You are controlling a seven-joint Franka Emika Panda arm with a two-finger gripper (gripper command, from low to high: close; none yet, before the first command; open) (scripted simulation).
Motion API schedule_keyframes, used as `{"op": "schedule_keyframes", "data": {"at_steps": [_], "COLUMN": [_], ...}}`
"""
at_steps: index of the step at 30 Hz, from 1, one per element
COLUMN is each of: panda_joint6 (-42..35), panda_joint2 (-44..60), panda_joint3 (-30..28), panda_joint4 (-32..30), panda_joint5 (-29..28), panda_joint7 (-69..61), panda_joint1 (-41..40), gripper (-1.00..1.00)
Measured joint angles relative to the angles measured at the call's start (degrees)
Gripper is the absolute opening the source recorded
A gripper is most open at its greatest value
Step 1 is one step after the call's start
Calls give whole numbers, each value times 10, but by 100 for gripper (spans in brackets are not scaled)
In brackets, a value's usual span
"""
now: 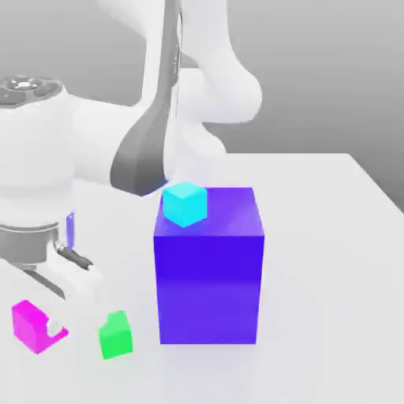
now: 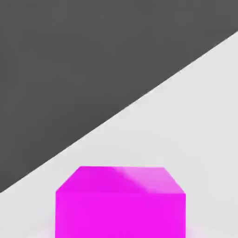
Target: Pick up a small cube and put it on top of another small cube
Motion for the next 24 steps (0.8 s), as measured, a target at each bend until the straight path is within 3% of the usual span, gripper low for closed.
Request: {"op": "schedule_keyframes", "data": {"at_steps": [9, 24], "panda_joint6": [-94, -139], "panda_joint2": [-176, -352], "panda_joint3": [-4, -105], "panda_joint4": [-31, -100], "panda_joint5": [-83, -119], "panda_joint7": [-210, -636], "panda_joint1": [-6, 11], "gripper": [-100, -100]}}
